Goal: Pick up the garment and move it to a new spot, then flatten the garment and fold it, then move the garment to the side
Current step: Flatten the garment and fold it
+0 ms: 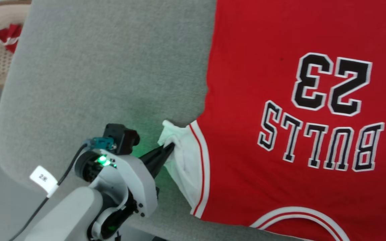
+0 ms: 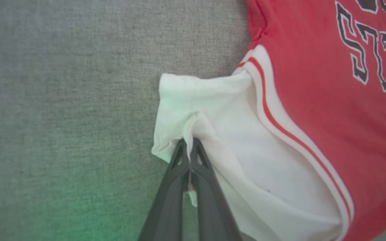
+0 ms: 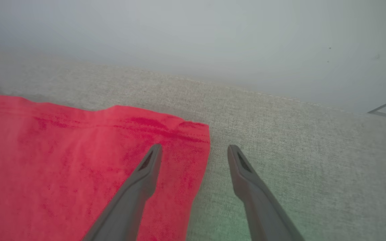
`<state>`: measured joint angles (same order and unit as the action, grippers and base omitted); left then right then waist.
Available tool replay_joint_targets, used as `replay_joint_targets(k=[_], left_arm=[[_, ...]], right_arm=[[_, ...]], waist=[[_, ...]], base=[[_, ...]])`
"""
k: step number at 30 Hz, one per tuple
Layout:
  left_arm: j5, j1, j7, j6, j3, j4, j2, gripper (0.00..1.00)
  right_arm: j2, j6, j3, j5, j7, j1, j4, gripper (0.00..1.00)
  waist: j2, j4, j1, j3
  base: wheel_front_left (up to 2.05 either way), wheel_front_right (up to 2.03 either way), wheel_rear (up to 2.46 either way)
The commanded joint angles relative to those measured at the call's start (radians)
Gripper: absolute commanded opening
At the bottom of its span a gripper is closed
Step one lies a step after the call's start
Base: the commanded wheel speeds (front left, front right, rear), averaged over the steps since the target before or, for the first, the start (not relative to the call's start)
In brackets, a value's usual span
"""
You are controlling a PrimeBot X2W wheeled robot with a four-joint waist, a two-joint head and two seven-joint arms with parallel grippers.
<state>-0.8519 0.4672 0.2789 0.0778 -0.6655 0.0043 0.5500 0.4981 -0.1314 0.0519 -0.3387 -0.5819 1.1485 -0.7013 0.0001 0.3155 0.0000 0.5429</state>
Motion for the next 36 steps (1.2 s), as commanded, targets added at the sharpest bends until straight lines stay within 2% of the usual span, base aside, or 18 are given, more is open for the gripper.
replay_joint_targets(k=[1, 4, 9, 10, 11, 17, 23, 28, 36], left_arm=[[0.006, 0.007, 0.005, 0.002, -0.011, 0.04, -0.014, 0.0], [0.005, 0.02, -0.003, -0.01, -0.018, 0.072, -0.031, 0.0], [0.004, 0.032, -0.011, -0.026, -0.029, 0.116, -0.05, 0.0], [0.002, 0.033, -0.013, -0.029, -0.029, 0.125, -0.051, 0.0], [0.001, 0.033, -0.016, -0.03, -0.029, 0.131, -0.051, 0.0], [0.001, 0.035, -0.029, -0.03, -0.018, 0.163, -0.041, 0.0], [0.001, 0.025, -0.037, -0.017, -0.005, 0.174, -0.02, 0.0], [-0.011, 0.0, -0.04, -0.003, 0.014, 0.162, 0.012, 0.0], [-0.025, -0.042, -0.035, 0.023, 0.04, 0.115, 0.066, 0.0]], right_arm=[[-0.002, 0.002, -0.012, 0.022, -0.008, 0.029, -0.039, 1.0], [-0.003, 0.002, -0.04, 0.072, -0.031, 0.087, -0.131, 1.0], [-0.02, 0.002, -0.095, 0.134, -0.14, 0.113, -0.291, 1.0], [-0.023, 0.002, -0.109, 0.143, -0.162, 0.116, -0.32, 0.42], [-0.026, 0.002, -0.123, 0.155, -0.184, 0.118, -0.343, 0.0], [-0.041, 0.002, -0.153, 0.231, -0.22, 0.146, -0.374, 0.0], [-0.082, 0.001, -0.089, 0.218, -0.233, 0.14, -0.335, 0.0], [-0.081, 0.001, 0.041, 0.099, -0.248, 0.077, -0.232, 0.0], [-0.003, 0.001, 0.159, -0.161, -0.296, -0.13, 0.095, 0.0]], waist=[[-0.0001, 0.056, 0.0, 0.048], [-0.0001, 0.078, 0.0, 0.063], [-0.0001, 0.1, 0.0, 0.074], [-0.0001, 0.102, 0.0, 0.074], [-0.0001, 0.102, 0.0, 0.073], [-0.0001, 0.082, 0.0, 0.057], [-0.0001, 0.039, 0.0, 0.018], [-0.0001, -0.022, 0.0, -0.029], [-0.0001, -0.11, 0.0, -0.108]], base=[[0.0, 0.0, 0.0], [0.0, 0.0, 0.0], [0.0, 0.0, 0.0], [0.0, 0.0, 0.0], [0.0, 0.0, 0.0], [0.0, 0.0, 0.0], [0.0, 0.0, 0.0], [0.0, 0.0, 0.0], [0.0, 0.0, 0.0]])
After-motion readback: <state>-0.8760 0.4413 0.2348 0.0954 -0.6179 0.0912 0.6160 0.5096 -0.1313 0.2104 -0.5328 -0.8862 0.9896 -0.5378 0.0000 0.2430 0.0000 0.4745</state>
